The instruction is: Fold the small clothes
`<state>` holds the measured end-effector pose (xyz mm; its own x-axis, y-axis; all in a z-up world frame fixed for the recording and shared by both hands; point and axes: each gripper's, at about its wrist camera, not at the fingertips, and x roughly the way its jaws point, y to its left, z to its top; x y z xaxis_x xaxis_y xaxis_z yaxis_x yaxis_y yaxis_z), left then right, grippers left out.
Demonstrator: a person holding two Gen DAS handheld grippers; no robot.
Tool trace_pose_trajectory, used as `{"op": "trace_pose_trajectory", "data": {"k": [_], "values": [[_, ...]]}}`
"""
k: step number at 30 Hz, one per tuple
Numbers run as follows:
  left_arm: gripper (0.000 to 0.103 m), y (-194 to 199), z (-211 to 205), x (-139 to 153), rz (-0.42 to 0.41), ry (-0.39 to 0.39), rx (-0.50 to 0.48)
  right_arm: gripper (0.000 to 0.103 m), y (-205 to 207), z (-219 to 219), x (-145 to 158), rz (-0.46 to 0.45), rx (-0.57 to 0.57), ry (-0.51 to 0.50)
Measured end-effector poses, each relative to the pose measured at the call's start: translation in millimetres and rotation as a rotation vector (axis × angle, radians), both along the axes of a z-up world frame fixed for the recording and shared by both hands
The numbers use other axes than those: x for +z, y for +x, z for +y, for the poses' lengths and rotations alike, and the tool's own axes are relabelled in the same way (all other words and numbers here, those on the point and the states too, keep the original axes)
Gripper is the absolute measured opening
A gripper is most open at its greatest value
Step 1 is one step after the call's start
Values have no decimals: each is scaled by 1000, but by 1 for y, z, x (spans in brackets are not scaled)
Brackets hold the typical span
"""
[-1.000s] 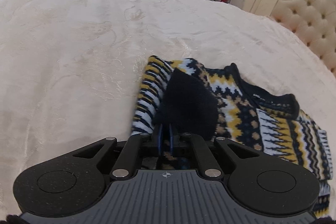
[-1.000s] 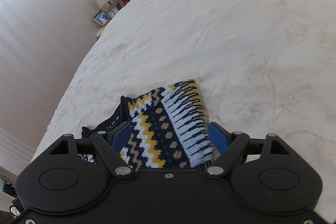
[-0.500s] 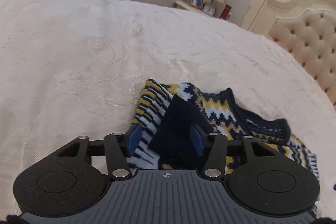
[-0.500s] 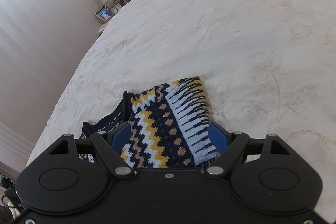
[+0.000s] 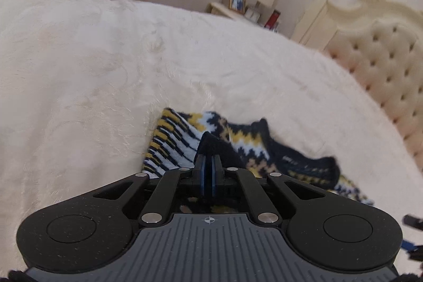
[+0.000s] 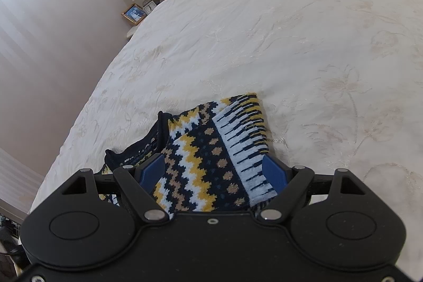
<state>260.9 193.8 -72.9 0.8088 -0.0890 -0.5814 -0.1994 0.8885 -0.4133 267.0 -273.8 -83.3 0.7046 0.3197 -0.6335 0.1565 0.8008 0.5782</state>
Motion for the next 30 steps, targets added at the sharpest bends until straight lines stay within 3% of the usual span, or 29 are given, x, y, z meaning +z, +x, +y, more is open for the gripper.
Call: {"op": "trace_pose_trajectory", "data": {"k": [4, 9, 10, 11, 14, 20, 28, 30], "values": [[4, -4, 8, 3, 8, 42, 36, 83, -1, 4, 1, -1, 9, -4], [6, -6, 15, -9, 82, 115, 58, 83, -1, 4, 0, -1, 7, -4], [11, -10, 16, -10, 85, 114, 49, 83, -1, 3, 0, -1, 4, -4], [27, -14, 15, -10, 88, 115, 37, 83, -1, 3, -1, 1, 3, -4], [62, -30, 5, -7, 70, 132, -26, 83, -1, 4, -1, 0, 6, -7], [84, -67, -22, 6, 35, 204, -129, 90, -6, 10, 2, -13, 32, -29], [87, -109, -48, 9, 70, 272, -213, 96, -22, 16, 7, -37, 64, -45], [87, -119, -53, 7, 83, 259, -219, 102, -27, 18, 7, -40, 83, -52]]}}
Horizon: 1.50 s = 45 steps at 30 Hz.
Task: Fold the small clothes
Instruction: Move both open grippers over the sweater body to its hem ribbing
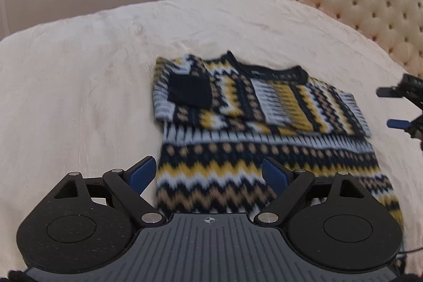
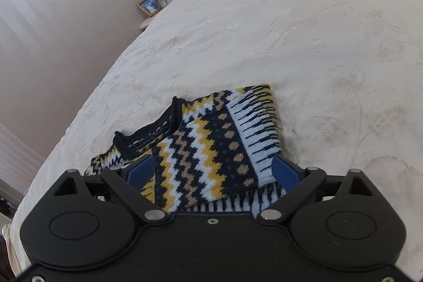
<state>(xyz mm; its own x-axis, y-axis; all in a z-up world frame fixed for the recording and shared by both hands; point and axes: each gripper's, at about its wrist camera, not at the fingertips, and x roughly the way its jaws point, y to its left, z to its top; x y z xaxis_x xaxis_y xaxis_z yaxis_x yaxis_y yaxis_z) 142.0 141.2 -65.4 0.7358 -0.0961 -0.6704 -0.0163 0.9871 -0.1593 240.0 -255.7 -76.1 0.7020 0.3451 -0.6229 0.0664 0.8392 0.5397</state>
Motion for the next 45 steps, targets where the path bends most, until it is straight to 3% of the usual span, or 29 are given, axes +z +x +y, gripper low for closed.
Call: {"op": "trace_pose_trajectory", "data": {"k": [13, 25, 32, 41, 45], "values": [[92, -57, -16, -10, 89, -24, -44, 102, -61, 23, 6, -12, 72, 14], [92, -77, -13, -44, 256, -121, -72, 102, -113, 31, -16, 142, 136, 83], [92, -70, -17, -60, 340, -118, -101, 102, -120, 37, -23, 254, 182, 78], [93, -68, -6, -67, 331, -195, -66, 102, -120, 41, -31, 306, 199, 14], [92, -70, 0, -62, 265, -215, -29, 102, -117, 43, -32, 303, 183, 3]]}}
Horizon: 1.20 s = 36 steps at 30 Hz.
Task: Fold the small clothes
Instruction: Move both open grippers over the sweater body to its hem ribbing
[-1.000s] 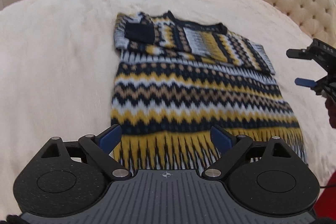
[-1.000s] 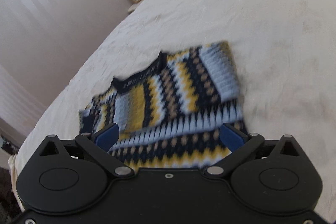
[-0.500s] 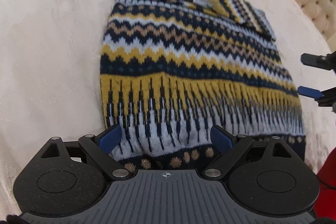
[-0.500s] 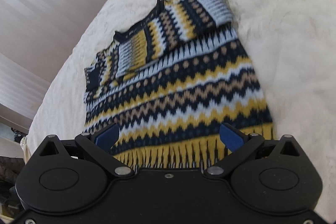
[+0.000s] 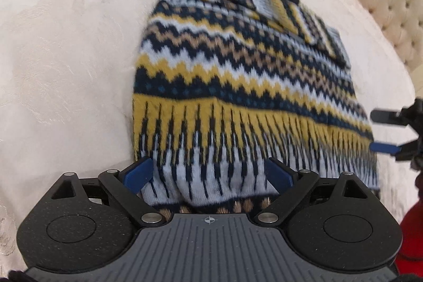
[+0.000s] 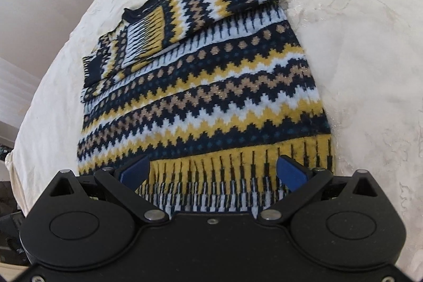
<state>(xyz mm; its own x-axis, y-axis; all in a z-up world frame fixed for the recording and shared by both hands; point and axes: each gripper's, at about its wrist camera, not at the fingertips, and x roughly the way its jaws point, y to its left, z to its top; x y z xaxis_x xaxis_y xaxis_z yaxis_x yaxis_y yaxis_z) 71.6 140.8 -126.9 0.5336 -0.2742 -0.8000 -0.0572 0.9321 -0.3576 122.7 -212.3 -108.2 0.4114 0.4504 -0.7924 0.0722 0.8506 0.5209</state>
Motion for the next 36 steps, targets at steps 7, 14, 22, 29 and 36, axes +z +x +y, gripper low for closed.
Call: {"op": "trace_pose_trajectory", "data": {"k": [7, 14, 22, 29, 36], "values": [[93, -27, -7, 45, -369, 73, 49, 102, -16, 7, 34, -254, 33, 8], [93, -46, -48, 86, -577, 233, 23, 102, -39, 4, 69, -474, 8, 34], [93, -41, -68, 100, -471, 251, -18, 102, -44, -10, 66, -417, -30, 6], [93, -26, -50, 65, -162, 195, -42, 102, -21, -21, 25, -43, 35, 7], [93, -18, -23, 26, 61, 102, 0, 102, -15, -14, -1, 164, 120, -116]]}}
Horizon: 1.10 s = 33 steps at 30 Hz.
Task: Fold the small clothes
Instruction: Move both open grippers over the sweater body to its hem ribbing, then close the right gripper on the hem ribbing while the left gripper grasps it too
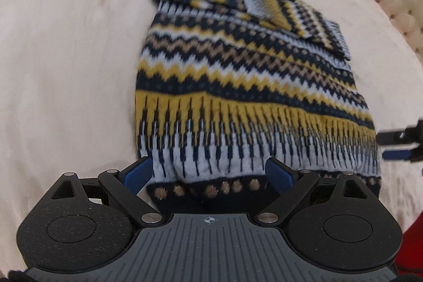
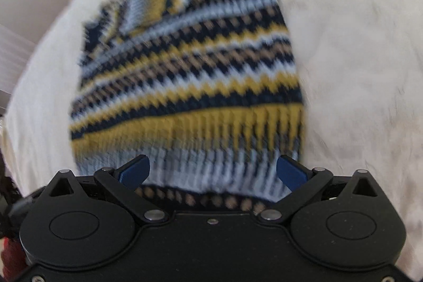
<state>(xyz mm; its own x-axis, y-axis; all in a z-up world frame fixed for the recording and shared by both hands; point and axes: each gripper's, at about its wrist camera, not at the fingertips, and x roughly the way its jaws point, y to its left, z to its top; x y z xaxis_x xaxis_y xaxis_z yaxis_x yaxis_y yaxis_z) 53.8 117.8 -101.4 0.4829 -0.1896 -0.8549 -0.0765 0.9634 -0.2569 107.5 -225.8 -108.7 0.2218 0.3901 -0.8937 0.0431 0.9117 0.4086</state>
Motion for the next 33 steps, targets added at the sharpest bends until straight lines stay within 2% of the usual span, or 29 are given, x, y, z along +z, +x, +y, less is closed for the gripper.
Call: {"op": "trace_pose_trajectory", "data": {"k": [4, 10, 11, 12, 13, 15, 16, 18, 21, 25, 28, 33], "values": [[93, 11, 4, -11, 93, 12, -28, 102, 4, 1, -20, 134, 15, -47], [93, 19, 13, -26, 172, -3, -36, 101, 3, 12, -38, 230, 88, 7], [93, 20, 14, -26, 174, -8, -36, 96, 3, 14, -39, 229, 98, 11], [93, 19, 15, -27, 176, -14, -36, 85, 2, 15, -39, 222, 105, 11], [93, 20, 16, -28, 178, -21, -35, 77, 1, 15, -38, 210, 102, 7], [93, 20, 18, -30, 183, -43, -28, 48, 1, 17, -35, 188, 92, -3], [93, 20, 19, -30, 185, -55, -23, 42, 0, 17, -32, 173, 88, -3], [93, 19, 22, -30, 185, -83, -9, 21, 3, 19, -24, 123, 99, 19], [92, 18, 27, -30, 184, -137, 5, 14, -2, 19, -9, 14, 111, 88], [92, 15, 30, -27, 170, -173, 10, 13, -2, 0, 10, -143, 35, 240], [92, 15, 29, -24, 165, -181, 5, 13, 0, -14, 21, -235, -22, 306], [89, 9, 24, -15, 125, -183, 17, 13, 2, -23, 28, -310, -60, 341]]}}
